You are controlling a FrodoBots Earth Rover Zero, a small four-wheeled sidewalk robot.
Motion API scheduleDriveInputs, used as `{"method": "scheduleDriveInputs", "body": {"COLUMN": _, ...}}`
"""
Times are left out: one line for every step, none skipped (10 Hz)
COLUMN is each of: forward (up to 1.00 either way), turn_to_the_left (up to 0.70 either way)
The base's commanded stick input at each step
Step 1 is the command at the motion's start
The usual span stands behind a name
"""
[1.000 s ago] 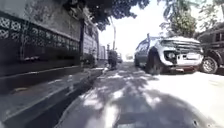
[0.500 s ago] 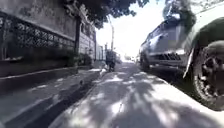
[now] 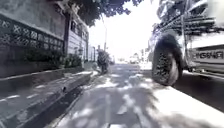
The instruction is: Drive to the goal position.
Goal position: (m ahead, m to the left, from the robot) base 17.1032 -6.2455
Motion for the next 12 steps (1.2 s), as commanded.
{"method": "scheduleDriveInputs", "body": {"forward": 1.0, "turn_to_the_left": -0.17}}
{"method": "scheduleDriveInputs", "body": {"forward": 1.0, "turn_to_the_left": -0.4}}
{"method": "scheduleDriveInputs", "body": {"forward": 1.0, "turn_to_the_left": -0.4}}
{"method": "scheduleDriveInputs", "body": {"forward": 1.0, "turn_to_the_left": -0.4}}
{"method": "scheduleDriveInputs", "body": {"forward": 1.0, "turn_to_the_left": -0.4}}
{"method": "scheduleDriveInputs", "body": {"forward": 1.0, "turn_to_the_left": -0.4}}
{"method": "scheduleDriveInputs", "body": {"forward": 1.0, "turn_to_the_left": -0.4}}
{"method": "scheduleDriveInputs", "body": {"forward": 1.0, "turn_to_the_left": -0.4}}
{"method": "scheduleDriveInputs", "body": {"forward": 1.0, "turn_to_the_left": -0.4}}
{"method": "scheduleDriveInputs", "body": {"forward": 1.0, "turn_to_the_left": -0.4}}
{"method": "scheduleDriveInputs", "body": {"forward": 1.0, "turn_to_the_left": -0.4}}
{"method": "scheduleDriveInputs", "body": {"forward": 1.0, "turn_to_the_left": -0.02}}
